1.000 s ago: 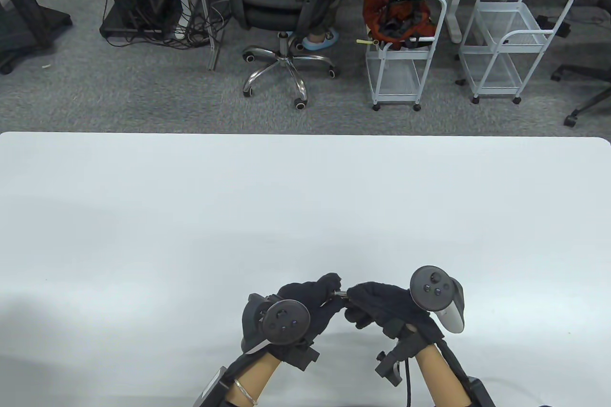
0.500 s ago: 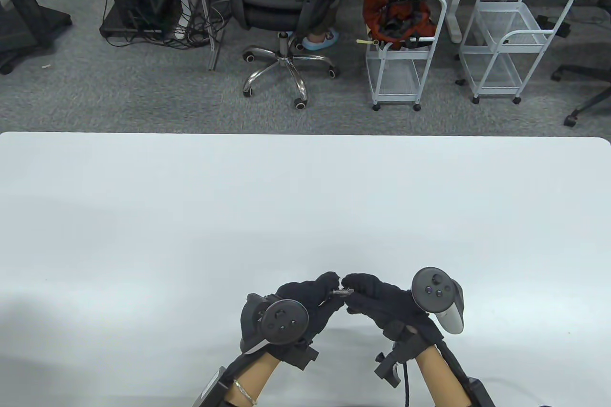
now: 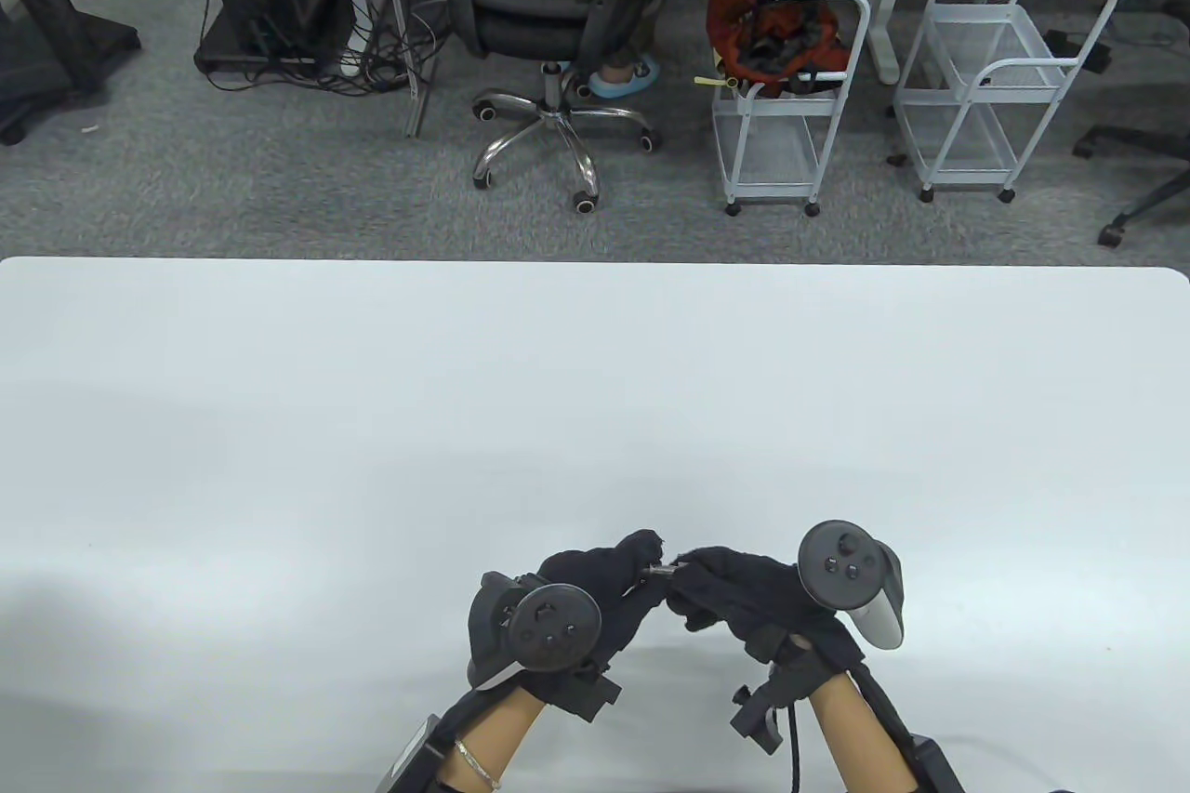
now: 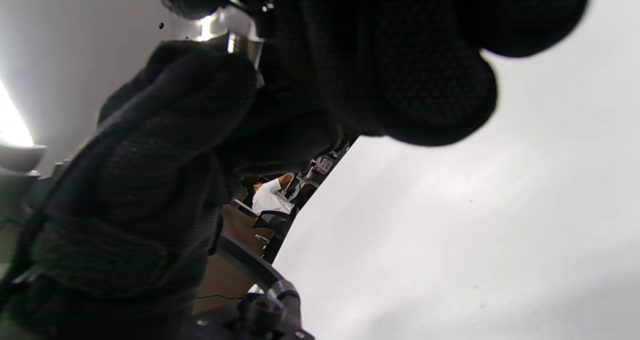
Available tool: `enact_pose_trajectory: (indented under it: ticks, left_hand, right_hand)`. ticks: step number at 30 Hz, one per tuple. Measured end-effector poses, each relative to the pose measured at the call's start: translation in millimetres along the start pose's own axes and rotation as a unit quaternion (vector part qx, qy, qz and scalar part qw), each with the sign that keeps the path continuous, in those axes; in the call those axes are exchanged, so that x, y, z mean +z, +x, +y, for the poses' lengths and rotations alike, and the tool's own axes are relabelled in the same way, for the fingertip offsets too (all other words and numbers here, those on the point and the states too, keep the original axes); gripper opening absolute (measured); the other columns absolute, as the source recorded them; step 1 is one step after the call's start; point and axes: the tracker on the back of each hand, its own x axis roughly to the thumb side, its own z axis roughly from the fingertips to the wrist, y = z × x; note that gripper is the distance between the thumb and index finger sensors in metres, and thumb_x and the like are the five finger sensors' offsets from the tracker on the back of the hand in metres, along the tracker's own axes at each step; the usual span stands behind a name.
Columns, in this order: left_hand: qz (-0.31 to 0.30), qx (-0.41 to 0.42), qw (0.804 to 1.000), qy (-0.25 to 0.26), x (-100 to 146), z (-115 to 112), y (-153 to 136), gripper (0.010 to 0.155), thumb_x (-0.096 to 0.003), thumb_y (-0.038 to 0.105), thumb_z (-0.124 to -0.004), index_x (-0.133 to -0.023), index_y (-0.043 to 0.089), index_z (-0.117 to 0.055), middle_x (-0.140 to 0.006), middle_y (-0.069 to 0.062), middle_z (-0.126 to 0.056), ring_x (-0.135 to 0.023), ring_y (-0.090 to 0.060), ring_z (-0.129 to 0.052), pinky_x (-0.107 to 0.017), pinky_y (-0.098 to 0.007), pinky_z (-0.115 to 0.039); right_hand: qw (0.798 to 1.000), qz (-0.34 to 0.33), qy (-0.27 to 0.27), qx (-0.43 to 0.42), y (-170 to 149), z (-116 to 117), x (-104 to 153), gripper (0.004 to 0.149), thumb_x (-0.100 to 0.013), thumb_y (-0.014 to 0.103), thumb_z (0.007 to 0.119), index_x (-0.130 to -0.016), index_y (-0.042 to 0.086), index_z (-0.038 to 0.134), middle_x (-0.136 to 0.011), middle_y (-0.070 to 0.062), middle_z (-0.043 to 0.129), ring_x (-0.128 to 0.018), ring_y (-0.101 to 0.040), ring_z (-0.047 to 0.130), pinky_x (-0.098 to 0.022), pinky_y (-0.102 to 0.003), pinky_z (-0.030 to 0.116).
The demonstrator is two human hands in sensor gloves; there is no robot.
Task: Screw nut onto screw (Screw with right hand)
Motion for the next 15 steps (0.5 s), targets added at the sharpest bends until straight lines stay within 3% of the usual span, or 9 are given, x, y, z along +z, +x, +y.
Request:
enact_pose_trajectory:
  ticks: [1, 4, 6, 10, 13, 15]
  left_hand:
    - [-0.002, -0.002, 1.000, -0.001, 0.0, 0.1, 0.3, 0.048, -0.0453, 0.043, -0.082, -0.082, 0.013, -0.087, -0.063, 0.001, -0.111, -0.048, -0.013, -0.112, -0.043, -0.033, -0.091]
    - [-0.001, -0.005, 1.000, 0.002, 0.2, 0.5, -0.2, 0.048, -0.0453, 0.043, -0.082, -0.082, 0.013, -0.088, -0.063, 0.001, -0.111, -0.048, -0.013, -0.112, -0.043, -0.032, -0.091]
    - [0.000, -0.003, 1.000, 0.003, 0.3, 1.3, -0.6, 0.048, -0.0455, 0.043, -0.082, -0.082, 0.013, -0.087, -0.063, 0.001, -0.111, -0.048, -0.012, -0.112, -0.043, -0.032, -0.091]
    - [0.003, -0.004, 1.000, 0.005, 0.2, 2.3, -1.1, 0.048, -0.0455, 0.043, -0.082, -0.082, 0.013, -0.087, -0.063, 0.001, -0.111, -0.048, -0.012, -0.112, -0.043, -0.032, -0.091]
    - [0.006, 0.004, 1.000, 0.005, 0.2, 2.7, -1.6, 0.048, -0.0456, 0.043, -0.082, -0.082, 0.013, -0.087, -0.063, 0.001, -0.111, -0.048, -0.013, -0.112, -0.043, -0.033, -0.091]
    - [0.005, 0.006, 1.000, 0.005, 0.2, 2.5, -1.4, 0.048, -0.0456, 0.043, -0.082, -0.082, 0.013, -0.087, -0.064, 0.001, -0.111, -0.048, -0.013, -0.112, -0.043, -0.033, -0.091]
  right_hand:
    - [1.000, 0.002, 0.003, -0.002, -0.3, -0.3, 0.2, 0.054, -0.060, 0.041, 0.066, -0.078, -0.005, 0.087, -0.060, -0.024, 0.099, -0.041, -0.033, 0.103, -0.037, -0.052, 0.078]
    - [1.000, -0.010, 0.006, -0.023, 1.3, 0.7, -0.2, 0.057, -0.057, 0.035, 0.074, -0.095, -0.007, 0.071, -0.080, -0.030, 0.087, -0.059, -0.040, 0.097, -0.045, -0.056, 0.074]
    - [1.000, -0.012, 0.014, -0.018, 2.1, 1.1, -0.8, 0.054, -0.056, 0.031, 0.075, -0.094, -0.007, 0.071, -0.079, -0.030, 0.087, -0.059, -0.039, 0.097, -0.046, -0.056, 0.074]
    - [1.000, -0.002, 0.007, 0.005, 1.5, 0.7, 0.1, 0.051, -0.059, 0.039, 0.068, -0.080, -0.005, 0.085, -0.062, -0.025, 0.098, -0.043, -0.034, 0.102, -0.038, -0.052, 0.078]
    - [1.000, -0.012, 0.007, -0.011, 2.4, 2.4, -0.2, 0.059, -0.057, 0.035, 0.074, -0.097, -0.008, 0.068, -0.081, -0.031, 0.085, -0.061, -0.041, 0.095, -0.047, -0.057, 0.073]
    - [1.000, -0.024, 0.008, -0.015, 2.8, 3.0, -1.3, 0.055, -0.057, 0.030, 0.074, -0.097, -0.006, 0.068, -0.083, -0.031, 0.084, -0.063, -0.041, 0.095, -0.048, -0.057, 0.072]
